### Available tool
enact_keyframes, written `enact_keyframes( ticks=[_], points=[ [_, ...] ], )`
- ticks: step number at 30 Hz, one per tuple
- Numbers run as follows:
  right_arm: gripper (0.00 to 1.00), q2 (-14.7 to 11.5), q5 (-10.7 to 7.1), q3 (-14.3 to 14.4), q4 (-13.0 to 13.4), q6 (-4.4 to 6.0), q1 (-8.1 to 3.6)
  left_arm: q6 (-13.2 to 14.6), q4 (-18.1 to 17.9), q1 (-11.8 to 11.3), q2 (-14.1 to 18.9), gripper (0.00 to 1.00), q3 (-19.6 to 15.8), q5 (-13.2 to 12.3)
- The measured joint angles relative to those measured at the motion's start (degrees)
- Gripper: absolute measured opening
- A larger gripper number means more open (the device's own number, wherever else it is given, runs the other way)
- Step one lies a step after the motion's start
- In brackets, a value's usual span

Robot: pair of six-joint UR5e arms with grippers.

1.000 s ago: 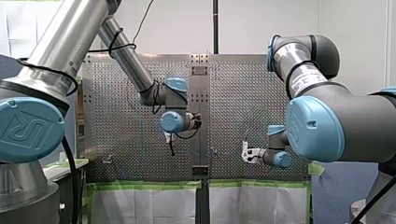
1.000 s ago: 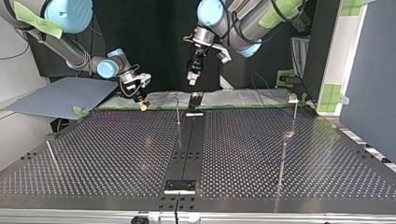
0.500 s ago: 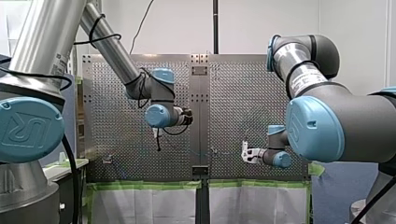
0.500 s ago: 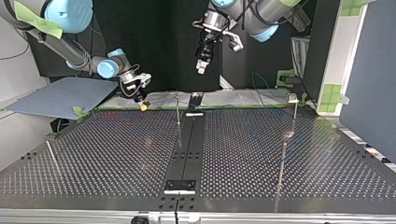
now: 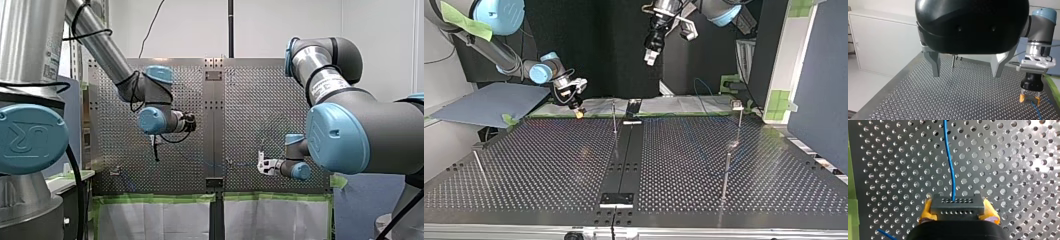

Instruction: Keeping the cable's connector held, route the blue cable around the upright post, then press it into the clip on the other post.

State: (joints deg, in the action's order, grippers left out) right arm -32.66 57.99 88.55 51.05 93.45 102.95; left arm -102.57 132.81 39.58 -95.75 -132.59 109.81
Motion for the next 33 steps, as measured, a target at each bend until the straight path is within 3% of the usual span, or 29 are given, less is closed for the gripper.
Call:
enact_keyframes(
  ticks=[8, 33],
  points=[
    [0.00, 0.0, 0.14, 0.0, 0.2, 0.00, 0.37, 0.0, 0.0, 0.0, 2.2, 1.00, -3.2, 0.0],
    [0.00, 0.0, 0.12, 0.0, 0.2, 0.00, 0.45, 0.0, 0.0, 0.0, 2.2, 1.00, -3.4, 0.0]
  ],
)
